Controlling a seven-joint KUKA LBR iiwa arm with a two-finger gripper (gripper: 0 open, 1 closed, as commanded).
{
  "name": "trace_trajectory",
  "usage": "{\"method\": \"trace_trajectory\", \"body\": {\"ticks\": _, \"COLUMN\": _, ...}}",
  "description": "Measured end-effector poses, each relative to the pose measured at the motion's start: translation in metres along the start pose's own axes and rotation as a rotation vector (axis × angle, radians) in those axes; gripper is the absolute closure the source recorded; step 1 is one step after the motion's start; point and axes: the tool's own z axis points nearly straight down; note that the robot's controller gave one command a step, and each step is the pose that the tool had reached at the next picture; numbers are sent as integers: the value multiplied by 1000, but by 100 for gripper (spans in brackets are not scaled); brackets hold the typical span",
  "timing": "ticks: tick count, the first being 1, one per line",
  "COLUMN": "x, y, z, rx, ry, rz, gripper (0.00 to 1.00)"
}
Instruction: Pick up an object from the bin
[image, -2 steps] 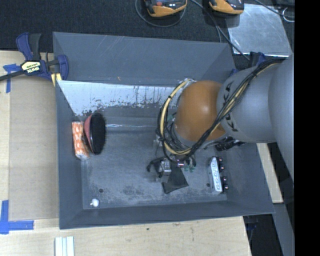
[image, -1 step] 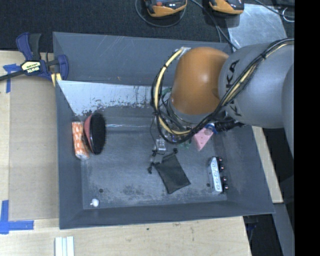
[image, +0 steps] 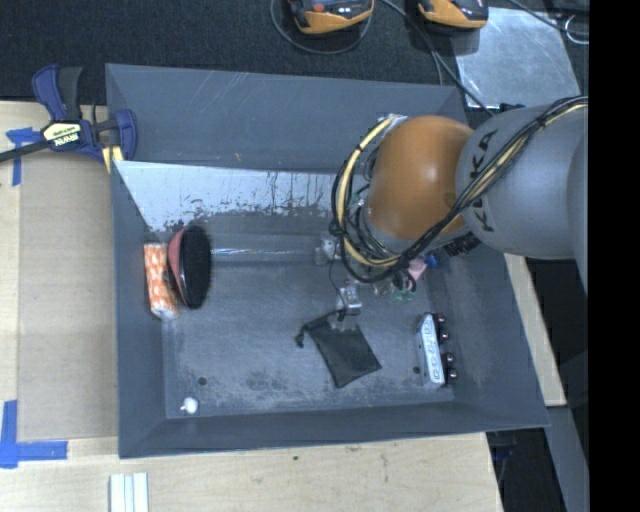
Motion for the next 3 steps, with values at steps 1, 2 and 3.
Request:
{"method": "trace_trajectory", "body": {"ticks": 1, "x": 65, "y": -2, "z": 38, "rx": -1, "ry": 9, "rz": -82, "gripper": 0}}
{"method": "trace_trajectory", "body": {"ticks": 2, "x": 41, "y": 7, "z": 25, "rx": 0, "ry": -4, "rz": -395, "gripper": 100}}
{"method": "trace_trajectory", "body": {"ticks": 3, "x": 41, "y": 7, "z": 25, "rx": 0, "ry": -4, "rz": -395, "gripper": 100}}
